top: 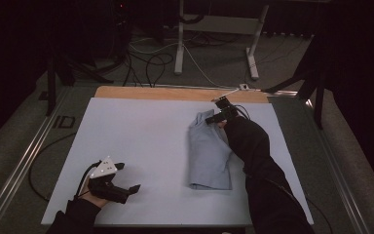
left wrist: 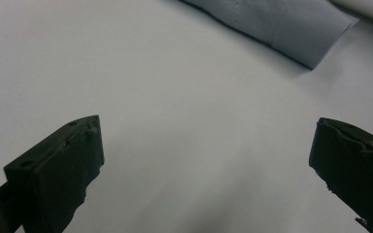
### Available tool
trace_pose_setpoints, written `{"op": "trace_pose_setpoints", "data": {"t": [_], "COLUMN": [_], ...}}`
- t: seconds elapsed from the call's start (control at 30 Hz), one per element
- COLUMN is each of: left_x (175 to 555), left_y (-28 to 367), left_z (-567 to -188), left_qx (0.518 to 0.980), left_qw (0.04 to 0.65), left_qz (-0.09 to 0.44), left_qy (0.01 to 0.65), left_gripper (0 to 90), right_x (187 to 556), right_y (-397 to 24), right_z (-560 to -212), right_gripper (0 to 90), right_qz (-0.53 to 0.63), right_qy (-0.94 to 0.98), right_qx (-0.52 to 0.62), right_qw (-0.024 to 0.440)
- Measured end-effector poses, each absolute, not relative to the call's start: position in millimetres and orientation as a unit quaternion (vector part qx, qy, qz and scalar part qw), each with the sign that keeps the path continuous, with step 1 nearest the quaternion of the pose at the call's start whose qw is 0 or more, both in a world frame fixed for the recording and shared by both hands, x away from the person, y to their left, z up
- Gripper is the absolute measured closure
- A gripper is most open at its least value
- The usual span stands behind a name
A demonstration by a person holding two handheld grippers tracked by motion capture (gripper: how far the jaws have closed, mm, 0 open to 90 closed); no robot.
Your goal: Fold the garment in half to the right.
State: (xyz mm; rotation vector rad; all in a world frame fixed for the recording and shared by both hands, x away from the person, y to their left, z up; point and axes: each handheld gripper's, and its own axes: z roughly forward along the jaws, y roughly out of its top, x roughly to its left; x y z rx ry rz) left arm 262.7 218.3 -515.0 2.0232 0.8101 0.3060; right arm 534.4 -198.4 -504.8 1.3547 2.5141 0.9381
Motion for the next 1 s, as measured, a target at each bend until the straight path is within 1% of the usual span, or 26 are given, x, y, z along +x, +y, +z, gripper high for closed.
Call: {"op": "trace_pose_setpoints", "data": {"t": [0.13,0.2,0.23,0.47,0.63,0.8,0.9,1.0], "left_x": [260.8,260.6,260.5,258.2,258.3,258.0,257.6,257.4], "left_y": [225.7,227.1,227.4,227.2,229.1,231.6,232.5,232.2], "left_z": [-516.5,-516.2,-516.0,-515.4,-514.9,-513.7,-513.2,-513.1], "left_qx": [0.814,0.813,0.813,0.809,0.802,0.792,0.791,0.792], "left_qw": [0.455,0.455,0.456,0.464,0.471,0.478,0.477,0.476], "left_qz": [0.126,0.129,0.131,0.142,0.145,0.156,0.159,0.159], "left_qy": [0.338,0.339,0.338,0.331,0.338,0.346,0.348,0.348], "left_gripper": [0.2,0.2,0.3,0.2,0.3,0.3,0.3,0.3], "right_x": [532.0,530.0,529.0,527.7,532.1,535.6,537.4,537.9], "right_y": [-197.4,-195.5,-194.0,-186.8,-188.0,-189.6,-189.2,-186.4], "right_z": [-507.1,-503.7,-502.0,-486.3,-493.9,-503.9,-506.5,-507.9], "right_gripper": [77.6,83.3,84.1,84.8,84.8,84.6,83.6,78.2], "right_qz": [0.300,0.305,0.305,0.351,0.350,0.340,0.331,0.317], "right_qy": [0.839,0.841,0.844,0.838,0.836,0.836,0.838,0.841], "right_qx": [0.447,0.439,0.433,0.407,0.415,0.422,0.426,0.425], "right_qw": [0.076,0.086,0.090,0.096,0.083,0.082,0.087,0.105]}}
